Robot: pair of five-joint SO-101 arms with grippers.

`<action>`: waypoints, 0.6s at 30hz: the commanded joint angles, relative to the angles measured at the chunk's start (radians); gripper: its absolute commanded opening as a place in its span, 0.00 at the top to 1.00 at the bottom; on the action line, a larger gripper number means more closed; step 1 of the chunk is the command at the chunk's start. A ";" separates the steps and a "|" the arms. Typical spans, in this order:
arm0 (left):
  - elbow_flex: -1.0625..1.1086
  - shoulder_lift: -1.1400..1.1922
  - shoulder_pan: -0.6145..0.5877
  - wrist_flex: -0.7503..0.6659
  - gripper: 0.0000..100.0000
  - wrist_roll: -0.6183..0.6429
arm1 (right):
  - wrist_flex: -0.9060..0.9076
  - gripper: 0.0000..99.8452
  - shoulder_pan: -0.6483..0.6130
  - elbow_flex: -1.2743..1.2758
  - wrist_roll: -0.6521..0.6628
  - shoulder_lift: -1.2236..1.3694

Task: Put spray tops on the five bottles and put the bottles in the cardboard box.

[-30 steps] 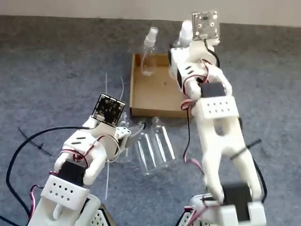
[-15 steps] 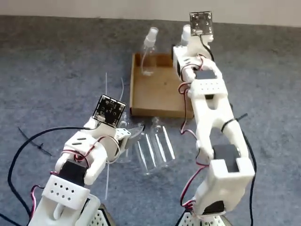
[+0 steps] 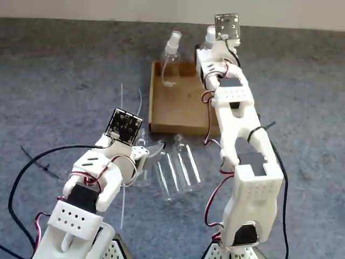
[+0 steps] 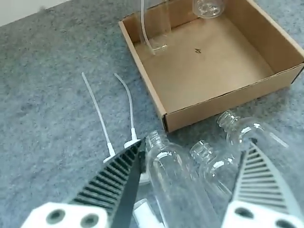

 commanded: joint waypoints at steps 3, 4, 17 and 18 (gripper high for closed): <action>-0.004 -0.005 -0.007 -0.025 0.71 -0.008 | -0.047 1.00 0.005 -0.064 -0.011 0.015; -0.004 -0.005 -0.007 -0.025 0.71 -0.008 | -0.047 1.00 0.005 -0.065 -0.011 0.024; -0.004 -0.005 -0.005 -0.025 0.71 -0.008 | -0.019 0.95 -0.002 -0.059 -0.003 0.047; -0.004 -0.005 -0.005 -0.025 0.71 -0.008 | 0.002 0.92 -0.007 -0.062 -0.003 0.045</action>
